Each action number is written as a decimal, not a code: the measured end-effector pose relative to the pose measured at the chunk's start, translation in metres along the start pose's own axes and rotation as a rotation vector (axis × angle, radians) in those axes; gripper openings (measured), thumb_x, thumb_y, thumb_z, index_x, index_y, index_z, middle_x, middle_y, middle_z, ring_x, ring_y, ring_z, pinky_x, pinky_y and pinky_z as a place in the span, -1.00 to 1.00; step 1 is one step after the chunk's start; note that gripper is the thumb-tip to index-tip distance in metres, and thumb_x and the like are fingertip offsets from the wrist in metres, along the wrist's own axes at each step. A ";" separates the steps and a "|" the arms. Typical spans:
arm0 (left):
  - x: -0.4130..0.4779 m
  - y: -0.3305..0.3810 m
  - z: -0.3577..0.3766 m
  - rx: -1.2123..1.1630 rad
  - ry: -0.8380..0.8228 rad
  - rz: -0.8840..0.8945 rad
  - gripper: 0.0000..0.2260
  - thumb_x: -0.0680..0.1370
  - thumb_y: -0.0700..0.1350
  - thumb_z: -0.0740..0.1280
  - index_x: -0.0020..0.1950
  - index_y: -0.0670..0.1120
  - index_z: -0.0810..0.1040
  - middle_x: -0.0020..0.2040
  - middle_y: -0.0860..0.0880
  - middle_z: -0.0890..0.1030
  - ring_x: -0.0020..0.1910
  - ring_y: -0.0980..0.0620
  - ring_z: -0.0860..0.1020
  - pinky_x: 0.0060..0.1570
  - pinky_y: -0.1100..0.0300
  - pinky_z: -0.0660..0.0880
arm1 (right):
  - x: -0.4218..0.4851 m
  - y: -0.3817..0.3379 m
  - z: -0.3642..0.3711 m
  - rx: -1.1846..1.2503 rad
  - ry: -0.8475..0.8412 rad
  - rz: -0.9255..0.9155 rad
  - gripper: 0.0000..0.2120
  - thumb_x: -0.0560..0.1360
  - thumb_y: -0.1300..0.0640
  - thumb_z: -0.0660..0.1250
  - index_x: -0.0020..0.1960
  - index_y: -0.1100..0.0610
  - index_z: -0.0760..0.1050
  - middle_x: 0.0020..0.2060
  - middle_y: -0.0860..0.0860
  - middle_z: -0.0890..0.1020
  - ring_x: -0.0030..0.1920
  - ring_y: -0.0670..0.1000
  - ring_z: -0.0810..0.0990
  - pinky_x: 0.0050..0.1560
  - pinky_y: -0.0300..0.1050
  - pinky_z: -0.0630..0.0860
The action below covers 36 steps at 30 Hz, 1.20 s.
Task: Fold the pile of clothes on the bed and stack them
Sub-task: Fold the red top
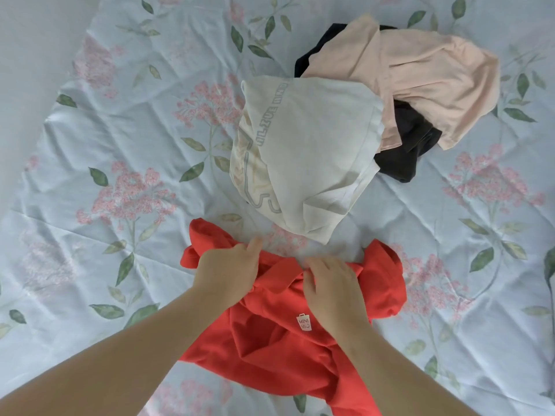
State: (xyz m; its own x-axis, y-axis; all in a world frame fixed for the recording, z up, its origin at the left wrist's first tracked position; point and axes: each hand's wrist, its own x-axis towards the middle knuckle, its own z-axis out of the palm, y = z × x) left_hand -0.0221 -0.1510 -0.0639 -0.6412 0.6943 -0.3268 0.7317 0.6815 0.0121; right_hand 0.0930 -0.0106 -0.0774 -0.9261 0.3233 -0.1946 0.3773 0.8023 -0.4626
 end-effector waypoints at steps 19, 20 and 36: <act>-0.005 -0.058 0.012 -0.318 -0.504 -0.011 -0.21 0.29 0.53 0.12 0.43 0.17 0.26 0.31 0.11 0.43 0.36 -0.01 0.25 0.33 0.01 0.10 | -0.004 -0.007 -0.003 0.301 -0.085 0.244 -0.89 0.43 0.09 0.40 -0.14 0.12 0.54 -0.16 -0.11 0.49 -0.02 0.02 0.46 0.07 -0.04 0.38; -0.006 -0.057 0.010 -0.325 -0.481 -0.032 -0.31 0.34 0.51 0.09 0.35 0.15 0.36 0.19 0.10 0.50 0.30 0.00 0.32 0.30 0.03 0.14 | -0.006 -0.009 -0.012 0.357 -0.033 0.209 -0.91 0.41 0.15 0.41 -0.17 0.16 0.55 -0.20 -0.10 0.53 -0.07 0.00 0.48 0.04 -0.08 0.39; -0.052 -0.028 -0.190 -0.845 -0.266 0.066 -0.52 0.27 0.09 0.54 0.09 0.33 0.41 0.01 0.25 0.54 -0.09 0.31 0.55 -0.19 0.44 0.45 | -0.048 -0.031 -0.188 0.707 0.363 0.302 -0.83 0.47 0.19 0.33 -0.28 0.10 0.41 -0.54 -0.19 0.40 -0.49 -0.21 0.35 -0.47 -0.42 0.29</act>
State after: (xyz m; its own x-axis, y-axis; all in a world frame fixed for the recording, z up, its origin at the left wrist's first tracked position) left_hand -0.0533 -0.1628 0.1325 -0.4518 0.7333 -0.5082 0.2832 0.6580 0.6977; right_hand 0.1250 0.0434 0.1087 -0.6842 0.7110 -0.1627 0.4118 0.1925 -0.8907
